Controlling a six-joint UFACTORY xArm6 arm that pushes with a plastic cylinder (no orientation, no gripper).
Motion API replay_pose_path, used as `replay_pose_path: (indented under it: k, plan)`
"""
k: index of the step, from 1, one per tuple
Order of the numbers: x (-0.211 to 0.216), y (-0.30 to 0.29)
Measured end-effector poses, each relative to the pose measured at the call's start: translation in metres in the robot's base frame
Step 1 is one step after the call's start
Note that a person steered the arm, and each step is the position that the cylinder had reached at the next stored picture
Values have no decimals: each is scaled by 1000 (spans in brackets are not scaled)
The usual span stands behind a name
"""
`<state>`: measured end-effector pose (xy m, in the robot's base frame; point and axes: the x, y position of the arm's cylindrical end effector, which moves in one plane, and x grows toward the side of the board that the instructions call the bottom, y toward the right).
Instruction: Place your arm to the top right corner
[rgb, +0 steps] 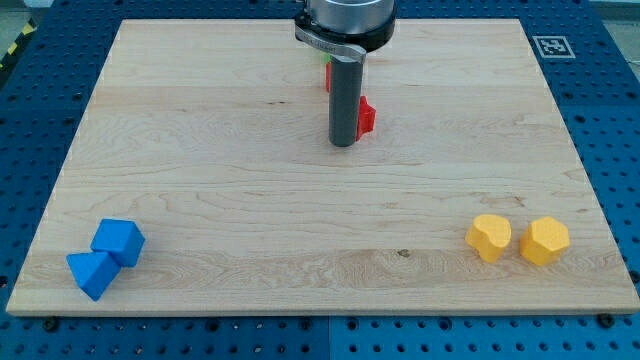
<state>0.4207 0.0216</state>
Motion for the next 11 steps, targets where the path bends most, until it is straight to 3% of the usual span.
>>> replay_pose_path:
  k: [2,4,5,6,7,9,10,11]
  plan:
    - [-30,37]
    - [-28,44]
    - [2,84]
    - [-12,142]
    - [-85,179]
    - [-190,216]
    - [-229,238]
    - [-229,238]
